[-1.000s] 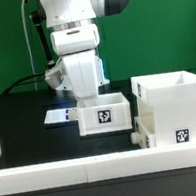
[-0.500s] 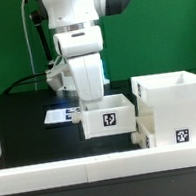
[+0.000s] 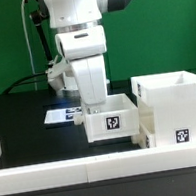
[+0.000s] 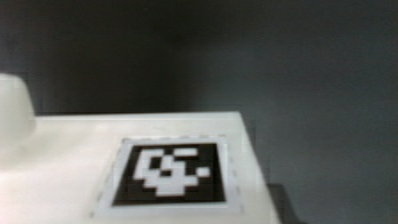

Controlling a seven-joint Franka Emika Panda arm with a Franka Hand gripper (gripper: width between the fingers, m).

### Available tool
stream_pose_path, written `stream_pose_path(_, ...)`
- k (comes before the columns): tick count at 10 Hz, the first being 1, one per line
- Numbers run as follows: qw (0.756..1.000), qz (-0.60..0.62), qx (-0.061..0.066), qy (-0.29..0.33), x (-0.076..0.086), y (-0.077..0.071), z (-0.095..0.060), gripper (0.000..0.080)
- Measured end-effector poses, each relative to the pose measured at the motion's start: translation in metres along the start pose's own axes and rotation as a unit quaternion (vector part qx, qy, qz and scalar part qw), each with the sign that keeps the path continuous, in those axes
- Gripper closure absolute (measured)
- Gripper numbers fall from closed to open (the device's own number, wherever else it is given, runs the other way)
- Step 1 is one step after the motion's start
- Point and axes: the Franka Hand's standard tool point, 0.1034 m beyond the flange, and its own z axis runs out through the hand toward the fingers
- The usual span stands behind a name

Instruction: Assemble drawer

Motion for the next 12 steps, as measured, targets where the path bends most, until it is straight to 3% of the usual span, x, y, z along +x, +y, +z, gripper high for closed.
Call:
stream_pose_path(3, 1.000, -0.004, 0.002, 0.000, -0.003, 0.012, -0.008, 0.0757)
stream_pose_path(5, 1.000, -0.002, -0.004, 0.001, -0.001, 0.016, -0.006, 0.0757)
stream_pose_path(6, 1.000, -0.001, -0.017, 0.001, -0.002, 0.017, -0.005, 0.0757)
stream_pose_path(8, 1.000, -0.001, -0.013, 0.001, -0.002, 0.016, -0.004, 0.0757)
stream_pose_path(9, 1.000, -0.002, -0.015, 0.001, 0.000, 0.018, -0.005, 0.0757)
stream_pose_path(10, 1.000, -0.004, -0.027, 0.001, 0.002, 0.022, -0.007, 0.0757)
stream_pose_path(12, 1.000, -0.006, -0.025, 0.002, 0.006, 0.024, -0.007, 0.0757)
